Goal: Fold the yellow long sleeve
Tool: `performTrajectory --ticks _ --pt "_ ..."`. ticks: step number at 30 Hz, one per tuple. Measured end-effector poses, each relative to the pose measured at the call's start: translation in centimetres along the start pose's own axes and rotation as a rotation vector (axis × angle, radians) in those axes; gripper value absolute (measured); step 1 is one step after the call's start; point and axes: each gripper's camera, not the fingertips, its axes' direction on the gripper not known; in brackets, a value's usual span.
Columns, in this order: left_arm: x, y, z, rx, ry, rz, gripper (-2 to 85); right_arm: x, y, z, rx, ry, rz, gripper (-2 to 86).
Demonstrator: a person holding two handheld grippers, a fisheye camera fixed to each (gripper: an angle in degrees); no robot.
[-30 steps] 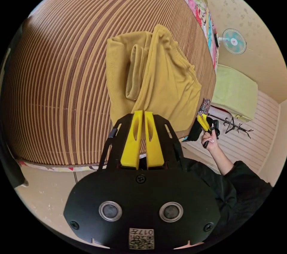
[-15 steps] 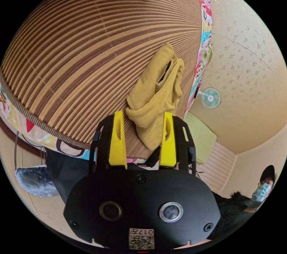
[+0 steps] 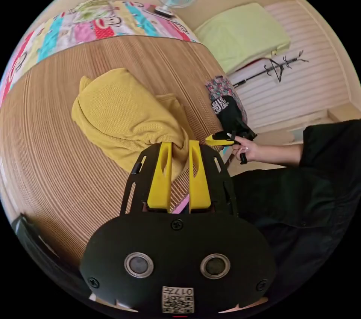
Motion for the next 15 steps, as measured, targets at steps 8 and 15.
performTrajectory --ticks 8,15 --pt "4.3 -1.8 9.5 -0.044 0.187 0.028 10.0 5.0 2.5 -3.1 0.006 -0.076 0.113 9.1" --pt "-9.1 5.4 13.1 -0.053 0.151 -0.639 17.3 7.5 3.4 -2.3 -0.11 -0.169 0.138 17.4"
